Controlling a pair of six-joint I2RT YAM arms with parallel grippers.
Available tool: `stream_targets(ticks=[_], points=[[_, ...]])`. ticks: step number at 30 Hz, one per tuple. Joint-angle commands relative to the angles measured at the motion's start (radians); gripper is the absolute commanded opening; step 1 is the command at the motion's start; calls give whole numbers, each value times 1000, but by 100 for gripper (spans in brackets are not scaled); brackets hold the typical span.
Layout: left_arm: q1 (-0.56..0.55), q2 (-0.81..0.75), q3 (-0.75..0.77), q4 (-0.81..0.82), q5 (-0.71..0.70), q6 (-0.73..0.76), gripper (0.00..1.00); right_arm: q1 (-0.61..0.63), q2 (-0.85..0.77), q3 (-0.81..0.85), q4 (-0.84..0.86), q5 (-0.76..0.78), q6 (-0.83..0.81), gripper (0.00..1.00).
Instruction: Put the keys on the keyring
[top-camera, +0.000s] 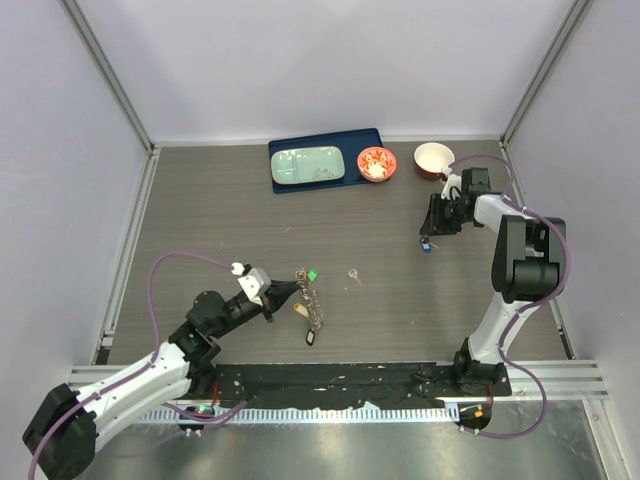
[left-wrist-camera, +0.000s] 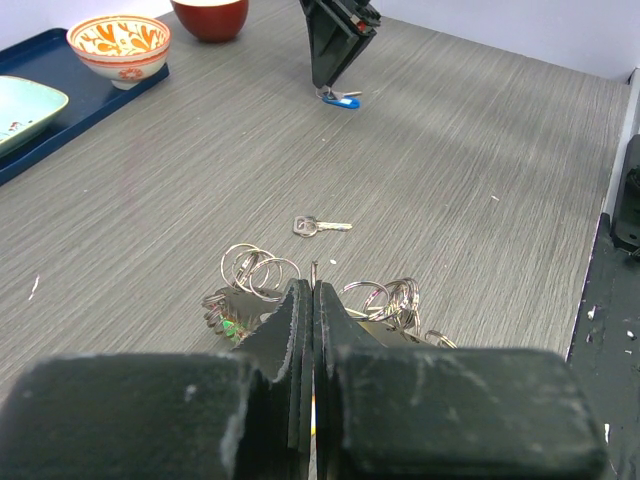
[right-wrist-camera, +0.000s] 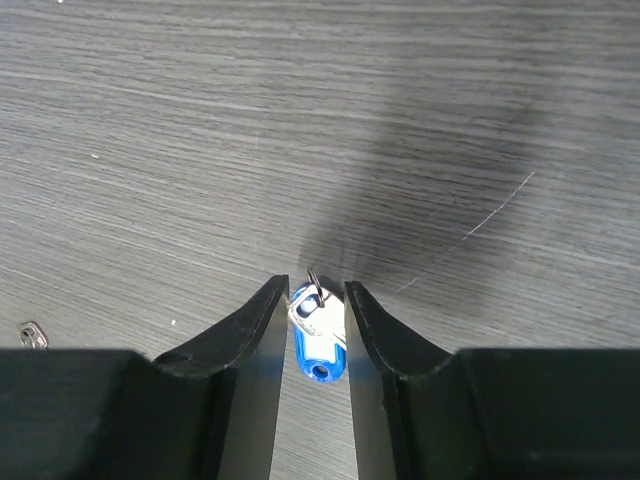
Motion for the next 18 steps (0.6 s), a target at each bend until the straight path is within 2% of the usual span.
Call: stream_targets(ticks=[1,11,18], points=[[3,-2,39,26,13,-5,0,-5,17,42,-21,-12,-27,35],[3,7,42,26,18,-6,0,-6,43,48,-24,-23,-54,27],[3,10,42,24,19,-5,0,-5,51,53,-21,-49,-65,27]])
